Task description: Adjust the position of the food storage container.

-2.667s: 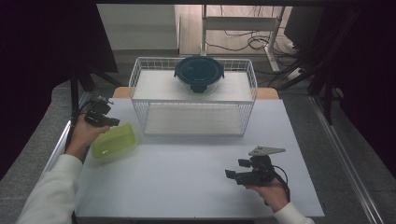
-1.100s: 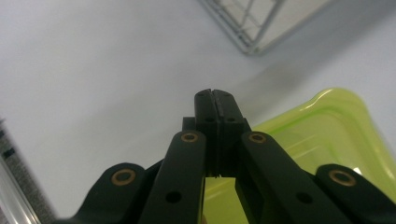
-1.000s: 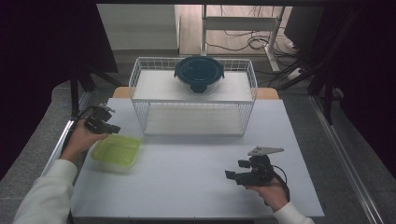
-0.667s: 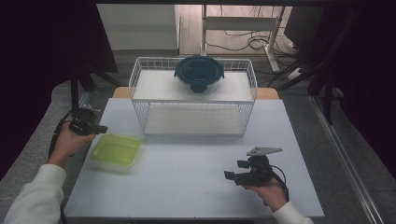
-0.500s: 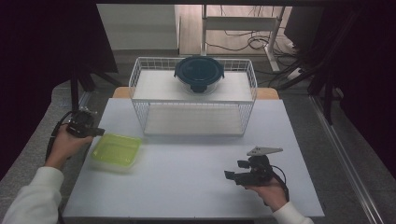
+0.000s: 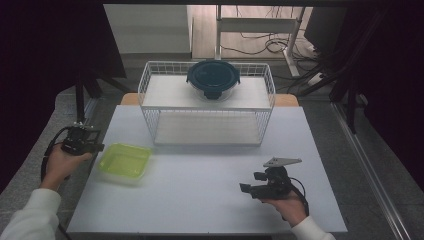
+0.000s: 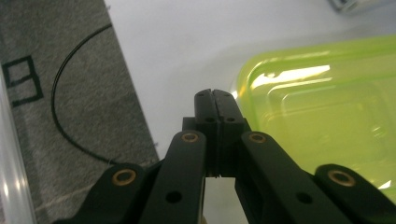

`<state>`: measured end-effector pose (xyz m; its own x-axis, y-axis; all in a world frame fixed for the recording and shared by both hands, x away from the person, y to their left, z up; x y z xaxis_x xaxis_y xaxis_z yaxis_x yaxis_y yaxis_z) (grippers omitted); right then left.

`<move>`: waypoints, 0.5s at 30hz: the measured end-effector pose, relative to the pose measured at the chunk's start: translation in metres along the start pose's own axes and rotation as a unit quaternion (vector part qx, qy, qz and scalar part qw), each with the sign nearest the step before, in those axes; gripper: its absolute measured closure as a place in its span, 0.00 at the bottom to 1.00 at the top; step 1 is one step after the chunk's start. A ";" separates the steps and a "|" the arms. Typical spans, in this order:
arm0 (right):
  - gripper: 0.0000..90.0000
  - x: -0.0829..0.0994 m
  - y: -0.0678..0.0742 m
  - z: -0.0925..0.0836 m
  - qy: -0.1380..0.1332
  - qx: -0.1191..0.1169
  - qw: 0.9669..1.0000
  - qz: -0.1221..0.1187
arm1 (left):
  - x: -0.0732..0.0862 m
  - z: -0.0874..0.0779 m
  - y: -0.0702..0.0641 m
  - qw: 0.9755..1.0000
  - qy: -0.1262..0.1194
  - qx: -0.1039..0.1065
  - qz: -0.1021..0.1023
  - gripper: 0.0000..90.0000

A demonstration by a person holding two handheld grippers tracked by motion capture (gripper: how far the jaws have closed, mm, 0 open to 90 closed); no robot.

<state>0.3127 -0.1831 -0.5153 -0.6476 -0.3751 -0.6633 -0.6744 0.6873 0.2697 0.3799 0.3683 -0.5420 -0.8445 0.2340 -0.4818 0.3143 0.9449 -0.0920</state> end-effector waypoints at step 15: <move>0.26 0.001 0.001 0.002 0.002 -0.002 1.000 -0.002 | 0.023 0.013 -0.010 0.999 0.032 0.015 -0.026 1.00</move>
<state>0.3122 -0.1814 -0.5167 -0.6462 -0.3812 -0.6612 -0.6790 0.6826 0.2701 0.3625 0.3609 -0.5636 -0.8858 0.1995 -0.4190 0.2810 0.9491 -0.1421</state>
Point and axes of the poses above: each handheld gripper's, and its own axes: z roughly forward along the jaws, x roughly out of its underside, y roughly to its left, the point moved 6 cm from there along z, roughly forward along the jaws, and after that the axes turned 2 degrees about y, right-handed, at the moved point
